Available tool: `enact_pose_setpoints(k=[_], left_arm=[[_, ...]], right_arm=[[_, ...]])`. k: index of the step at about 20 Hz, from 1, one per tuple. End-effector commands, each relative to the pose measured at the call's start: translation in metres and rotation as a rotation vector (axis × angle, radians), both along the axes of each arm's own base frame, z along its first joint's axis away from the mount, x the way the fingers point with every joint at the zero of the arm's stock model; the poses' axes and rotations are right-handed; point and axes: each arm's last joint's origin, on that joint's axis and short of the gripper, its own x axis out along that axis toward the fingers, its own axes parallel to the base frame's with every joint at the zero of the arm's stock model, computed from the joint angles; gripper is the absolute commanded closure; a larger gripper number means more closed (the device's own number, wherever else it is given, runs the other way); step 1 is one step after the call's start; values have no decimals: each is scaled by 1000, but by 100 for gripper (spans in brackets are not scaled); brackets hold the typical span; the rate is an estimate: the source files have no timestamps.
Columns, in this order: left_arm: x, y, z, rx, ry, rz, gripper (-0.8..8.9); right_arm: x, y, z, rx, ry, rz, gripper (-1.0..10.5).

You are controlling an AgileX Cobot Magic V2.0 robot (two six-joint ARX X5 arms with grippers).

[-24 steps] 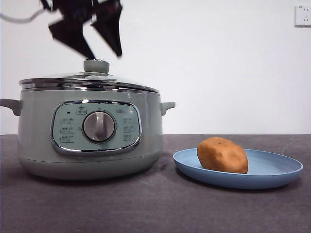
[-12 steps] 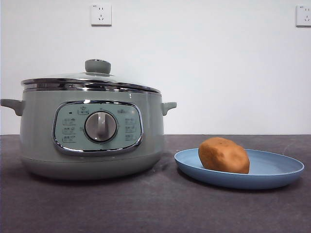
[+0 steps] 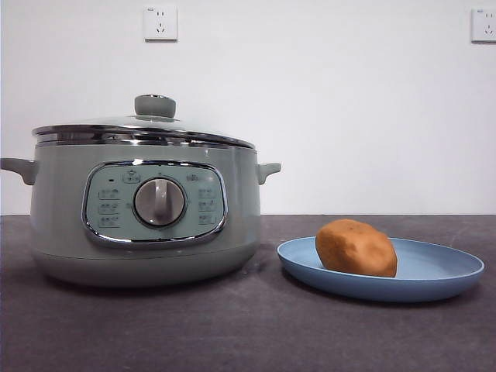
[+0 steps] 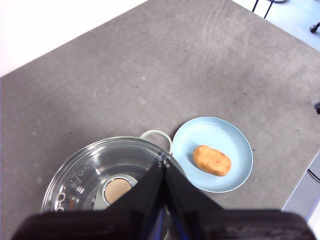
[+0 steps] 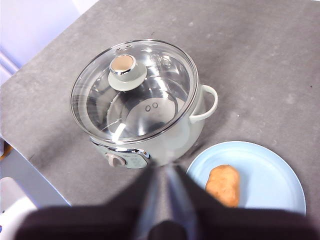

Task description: Take the potato out from the steamer,put the potato on the plate,close the lid

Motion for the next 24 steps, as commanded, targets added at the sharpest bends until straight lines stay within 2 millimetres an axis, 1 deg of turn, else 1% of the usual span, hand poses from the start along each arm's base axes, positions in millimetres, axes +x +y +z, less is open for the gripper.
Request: enact_pose_setpoints(k=[1,12,14,16,18,19,21,22,24], left_arm=[[-2,0,-5,14,62,2,817],[-1,0,-4,15,47,-3,816],[-1,5,-1,7,18,17,816],[-1,9,0,-29,39,63,816],[5,6,-3,-16,-8,43,816],[7,5,-6,-31,-35,39,816],[9,4,-19,-73,-82,39,816],[7,5,-28,-96,-106,47,816],[-4,10,-54,-150,-155,67,816]], right_arm=[[-1,0,1,-1,-9,1,948],[-1,0,1,0,-9,1,948],[-1,0,1,-1,-9,1,948],[-1,0,1,0,-9,1,948],[-1,0,1,0,-11,1,948],[-1,0,1,0,-11,1,948],[-1,0,1,0,-11,1,948],[-1,0,1,0,-11,1,948],[-1,0,1,0,-11,1,948]])
